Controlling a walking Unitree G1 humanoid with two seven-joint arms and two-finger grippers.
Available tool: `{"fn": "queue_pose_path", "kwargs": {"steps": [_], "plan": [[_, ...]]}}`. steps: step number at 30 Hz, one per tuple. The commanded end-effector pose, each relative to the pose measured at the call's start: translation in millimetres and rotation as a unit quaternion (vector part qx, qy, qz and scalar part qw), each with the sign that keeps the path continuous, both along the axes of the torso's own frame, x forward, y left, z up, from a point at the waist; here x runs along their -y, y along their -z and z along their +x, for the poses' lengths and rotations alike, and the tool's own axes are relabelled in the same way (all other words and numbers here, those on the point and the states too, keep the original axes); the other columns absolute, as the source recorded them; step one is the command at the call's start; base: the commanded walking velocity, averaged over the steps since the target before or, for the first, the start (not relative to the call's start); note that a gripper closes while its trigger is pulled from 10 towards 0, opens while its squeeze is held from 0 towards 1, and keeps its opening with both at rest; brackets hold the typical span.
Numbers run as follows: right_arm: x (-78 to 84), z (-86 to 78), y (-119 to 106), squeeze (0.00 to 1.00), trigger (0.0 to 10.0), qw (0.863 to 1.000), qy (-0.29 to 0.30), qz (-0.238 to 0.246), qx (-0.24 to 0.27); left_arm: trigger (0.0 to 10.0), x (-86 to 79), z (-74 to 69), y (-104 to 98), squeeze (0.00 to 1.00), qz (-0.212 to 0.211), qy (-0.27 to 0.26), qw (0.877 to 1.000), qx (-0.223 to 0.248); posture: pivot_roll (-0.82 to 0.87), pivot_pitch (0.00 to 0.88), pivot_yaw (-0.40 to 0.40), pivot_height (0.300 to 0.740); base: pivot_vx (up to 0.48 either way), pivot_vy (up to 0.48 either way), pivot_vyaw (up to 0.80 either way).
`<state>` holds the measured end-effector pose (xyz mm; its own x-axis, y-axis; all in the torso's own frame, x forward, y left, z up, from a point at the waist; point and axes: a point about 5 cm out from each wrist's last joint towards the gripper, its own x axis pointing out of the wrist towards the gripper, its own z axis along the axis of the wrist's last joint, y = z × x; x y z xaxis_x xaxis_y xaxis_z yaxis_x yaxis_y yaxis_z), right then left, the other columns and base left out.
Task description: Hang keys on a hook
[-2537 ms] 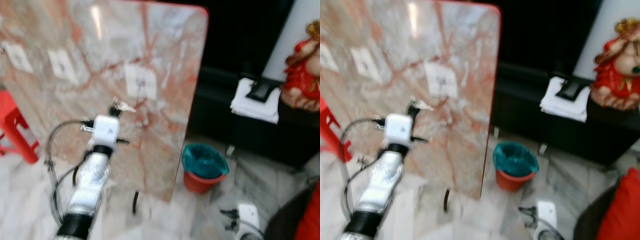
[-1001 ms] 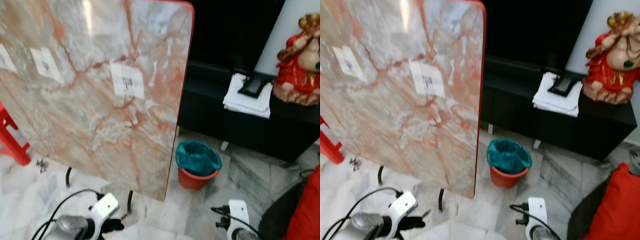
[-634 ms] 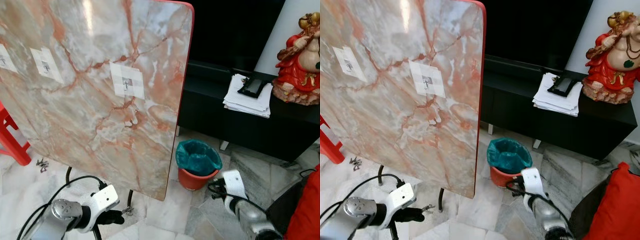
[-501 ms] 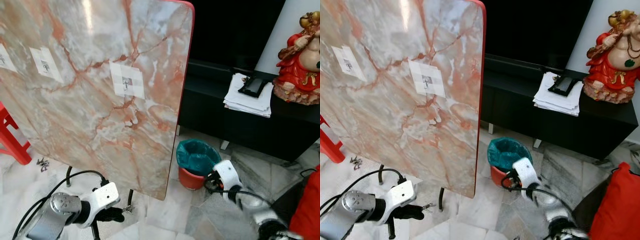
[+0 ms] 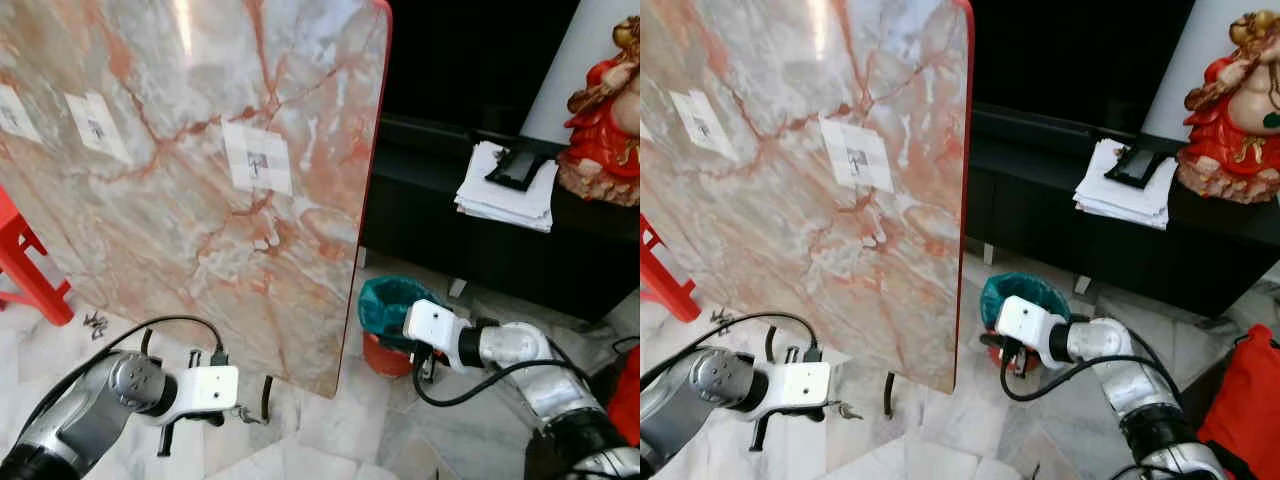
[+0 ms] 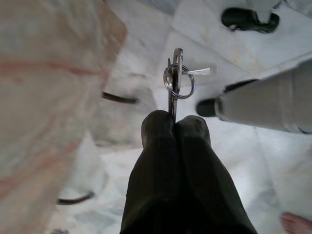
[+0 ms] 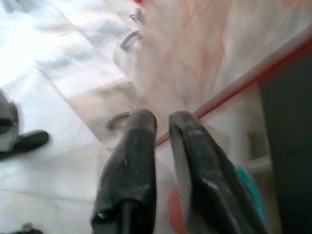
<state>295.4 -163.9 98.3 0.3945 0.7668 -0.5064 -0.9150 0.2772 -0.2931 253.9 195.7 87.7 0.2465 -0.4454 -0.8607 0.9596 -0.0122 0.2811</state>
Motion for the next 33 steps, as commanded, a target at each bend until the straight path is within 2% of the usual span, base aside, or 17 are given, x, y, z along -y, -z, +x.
{"fn": "queue_pose_path", "kwargs": {"steps": [1, 5, 7, 11, 16, 20, 23, 25, 26, 27, 28, 30, 33], "plan": [[-7.8, -4.4, -12.9, 0.0, 10.0, 0.999, -0.033, 0.02, -0.003, 10.0, 5.1, 3.8, -5.5, 0.0, -0.001, 0.018, 1.0, 0.011, -0.06, 0.0, 0.016, 0.74, 0.0, 0.0, 0.0], [-20.4, -15.0, -34.8, 0.0, 10.0, 0.996, -0.079, 0.039, 0.006, 10.0, 13.7, 10.1, -13.3, 0.0, -0.006, 0.04, 0.999, 0.024, -0.07, 0.0, 0.023, 0.74, 0.0, 0.0, 0.0], [-23.1, -18.6, -38.1, 0.0, 10.0, 0.995, -0.089, 0.039, 0.005, 10.0, 15.8, 11.2, -14.3, 0.0, -0.007, 0.047, 0.998, 0.028, -0.07, 0.0, 0.022, 0.74, 0.0, 0.0, 0.0], [-39.4, -36.6, -53.4, 0.0, 10.0, 0.989, -0.144, 0.044, -0.001, 10.0, 26.6, 15.1, -21.5, 0.0, -0.015, 0.073, 0.997, 0.034, -0.07, 0.0, 0.021, 0.74, 0.0, 0.0, 0.0], [-47.4, -47.9, -56.9, 0.0, 10.0, 0.983, -0.179, 0.043, -0.01, 10.0, 36.4, 17.2, -28.0, 0.0, -0.026, 0.093, 0.995, 0.04, -0.07, 0.0, 0.018, 0.74, 0.0, 0.0, 0.0], [-50.6, -55.3, -57.7, 0.0, 10.0, 0.981, -0.192, 0.032, -0.018, 10.0, 48.3, 17.7, -38.4, 0.0, -0.054, 0.113, 0.991, 0.04, -0.08, 0.0, 0.017, 0.74, 0.0, 0.0, 0.0], [-52.2, -57.9, -60.9, 0.0, 10.0, 0.981, -0.191, 0.032, -0.02, 10.0, 60.4, 17.4, -48.0, 0.0, -0.102, 0.119, 0.987, 0.036, -0.08, 0.0, 0.016, 0.74, 0.0, 0.0, 0.0], [-52.1, -58.0, -61.4, 0.0, 10.0, 0.981, -0.191, 0.031, -0.019, 10.0, 62.6, 17.3, -49.6, 0.0, -0.111, 0.12, 0.986, 0.034, -0.08, 0.0, 0.016, 0.74, 0.0, 0.0, 0.0], [-52.5, -57.2, -65.0, 0.0, 10.0, 0.982, -0.184, 0.032, -0.013, 10.0, 69.8, 15.8, -54.8, 0.0, -0.146, 0.122, 0.981, 0.026, -0.08, 0.0, 0.02, 0.74, 0.0, 0.0, 0.0], [-52.7, -56.6, -67.0, 0.0, 10.0, 0.983, -0.18, 0.034, -0.01, 10.0, 72.5, 15.0, -56.9, 0.0, -0.16, 0.124, 0.979, 0.023, -0.08, 0.0, 0.02, 0.74, 0.0, 0.0, 0.0], [-52.7, -56.6, -67.0, 0.0, 10.0, 0.983, -0.18, 0.034, -0.01, 10.0, 72.5, 15.0, -56.9, 0.0, -0.16, 0.124, 0.979, 0.023, -0.08, 0.0, 0.02, 0.74, 0.0, 0.0, 0.0], [-53.3, -57.5, -73.1, 0.0, 10.0, 0.983, -0.179, 0.043, -0.006, 10.0, 78.4, 13.5, -61.3, 0.0, -0.189, 0.128, 0.974, 0.015, -0.09, 0.0, 0.022, 0.74, 0.0, 0.0, 0.0], [-54.1, -59.6, -76.4, 0.0, 10.0, 0.982, -0.183, 0.044, -0.004, 10.0, 81.5, 13.8, -63.8, 0.0, -0.199, 0.13, 0.971, 0.011, -0.09, 0.0, 0.024, 0.74, 0.0, 0.0, 0.0]]}}
